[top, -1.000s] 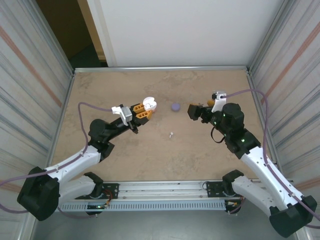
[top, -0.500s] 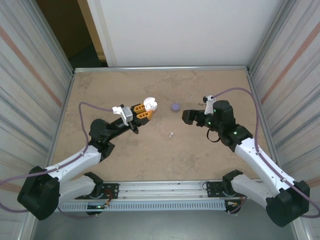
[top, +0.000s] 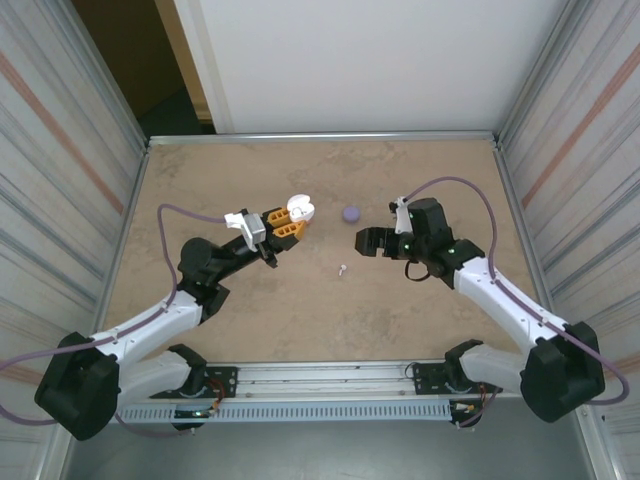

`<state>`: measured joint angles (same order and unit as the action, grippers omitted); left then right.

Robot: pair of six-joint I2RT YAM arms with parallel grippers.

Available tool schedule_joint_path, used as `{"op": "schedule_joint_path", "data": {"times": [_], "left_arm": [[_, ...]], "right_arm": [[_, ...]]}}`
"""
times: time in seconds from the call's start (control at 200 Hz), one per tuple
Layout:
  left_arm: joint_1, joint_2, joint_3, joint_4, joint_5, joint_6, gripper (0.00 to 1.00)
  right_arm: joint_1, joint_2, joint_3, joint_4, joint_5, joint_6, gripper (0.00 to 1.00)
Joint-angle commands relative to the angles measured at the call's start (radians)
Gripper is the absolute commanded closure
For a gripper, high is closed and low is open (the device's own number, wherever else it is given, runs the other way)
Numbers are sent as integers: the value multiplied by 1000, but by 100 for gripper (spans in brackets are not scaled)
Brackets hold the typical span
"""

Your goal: Insert the wireless bluetooth earbuds into the charging case

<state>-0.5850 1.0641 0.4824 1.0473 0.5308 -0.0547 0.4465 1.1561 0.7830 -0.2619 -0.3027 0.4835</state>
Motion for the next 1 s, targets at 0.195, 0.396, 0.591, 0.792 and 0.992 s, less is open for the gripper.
{"op": "schedule_joint_path", "data": {"times": [0.195,0.396,0.591,0.792,0.992], "left_arm": [[-7,-16,15,16,5,20,100],[-8,-18,15,11,5,21,100],[-8,-29,12,0,3,28,100],[-8,-35,10,-12,0,35,100],[-9,-45,7,-13,-1,38,100]], "right_arm": [[45,136,73,-25,-10,-3,12],[76,252,137,-64,-2,-4,17],[113,338,192,-91,29,-1,19],[161,433,269,-158,85,-24,26],[189,539,345,-222,113,-24,38]]}}
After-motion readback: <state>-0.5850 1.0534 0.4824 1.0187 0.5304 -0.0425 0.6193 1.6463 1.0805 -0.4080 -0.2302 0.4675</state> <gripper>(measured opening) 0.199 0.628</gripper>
